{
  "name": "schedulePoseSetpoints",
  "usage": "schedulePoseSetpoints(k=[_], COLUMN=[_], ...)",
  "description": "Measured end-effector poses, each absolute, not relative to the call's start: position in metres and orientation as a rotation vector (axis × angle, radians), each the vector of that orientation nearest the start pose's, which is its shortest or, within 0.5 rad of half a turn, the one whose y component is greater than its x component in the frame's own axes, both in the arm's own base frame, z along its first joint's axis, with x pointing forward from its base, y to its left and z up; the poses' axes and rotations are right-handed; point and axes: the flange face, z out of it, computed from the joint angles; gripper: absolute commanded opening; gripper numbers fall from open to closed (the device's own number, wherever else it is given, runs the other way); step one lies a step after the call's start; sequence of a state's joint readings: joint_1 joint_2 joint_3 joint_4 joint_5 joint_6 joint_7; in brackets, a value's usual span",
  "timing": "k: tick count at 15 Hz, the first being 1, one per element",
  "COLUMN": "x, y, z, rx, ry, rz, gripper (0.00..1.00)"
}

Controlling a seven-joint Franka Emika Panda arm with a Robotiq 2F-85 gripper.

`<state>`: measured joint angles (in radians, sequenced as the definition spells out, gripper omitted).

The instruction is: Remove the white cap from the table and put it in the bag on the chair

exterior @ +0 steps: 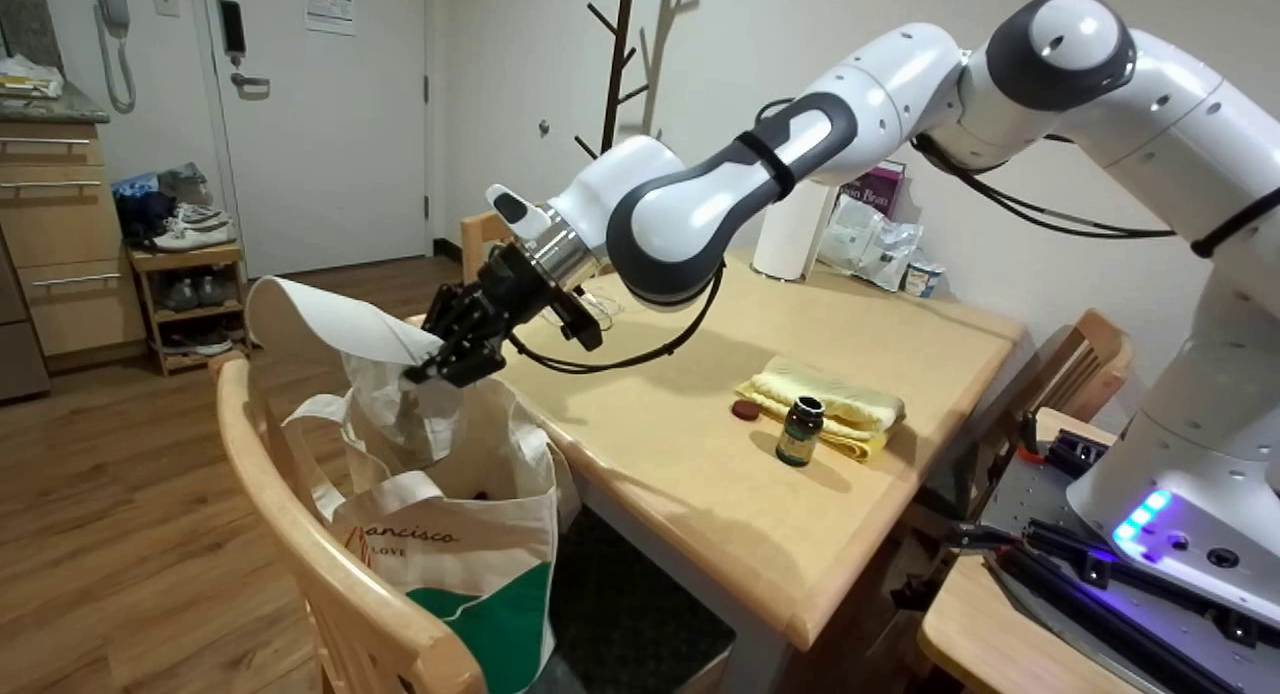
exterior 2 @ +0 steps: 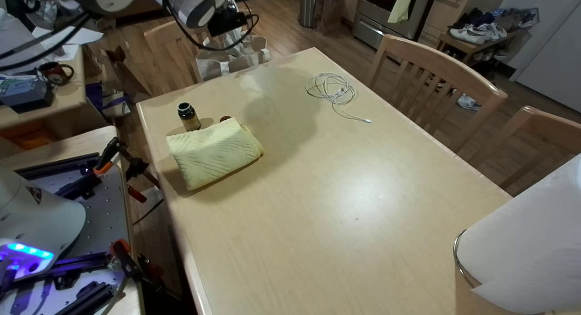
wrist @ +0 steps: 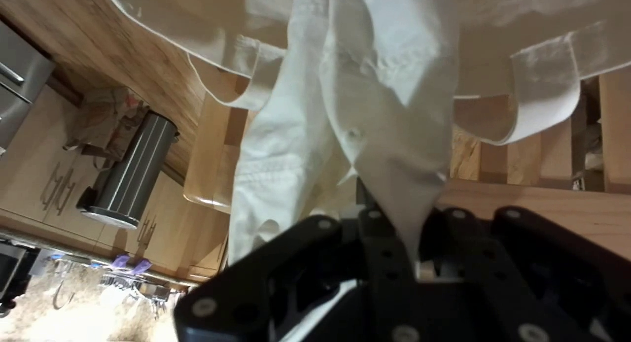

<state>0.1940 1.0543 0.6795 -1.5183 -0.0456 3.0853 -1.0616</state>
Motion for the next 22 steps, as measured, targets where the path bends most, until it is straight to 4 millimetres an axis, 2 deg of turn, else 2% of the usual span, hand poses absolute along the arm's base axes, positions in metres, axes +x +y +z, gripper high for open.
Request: schedulePoseSetpoints(k=[1, 2, 7, 12, 13, 16, 20, 22], x=[0.576, 0.576, 0.574, 0.575, 0.575, 0.58, 0.595, 0.596], y=[0.473, 0.467, 0.45, 0.443, 0.443, 0.435, 0.402, 0.386], z=[0.198, 0.195, 0.188, 0.205, 0.21, 0.226, 0.256, 0.268], rx=[-1.914, -1.923, -1.977, -2.021, -2.025, -2.083, -2.306, -2.417], ry=[-1.745, -1.74, -1.685, -1.649, -1.643, -1.625, -1.651, -1.686], rz=[-1.007, -1.004, -0.954, -0.954, -0.96, -0.956, -0.901, -0.849], gripper=[0.32, 0.32, 0.63, 0.95, 0.99, 1.0, 1.0, 1.0])
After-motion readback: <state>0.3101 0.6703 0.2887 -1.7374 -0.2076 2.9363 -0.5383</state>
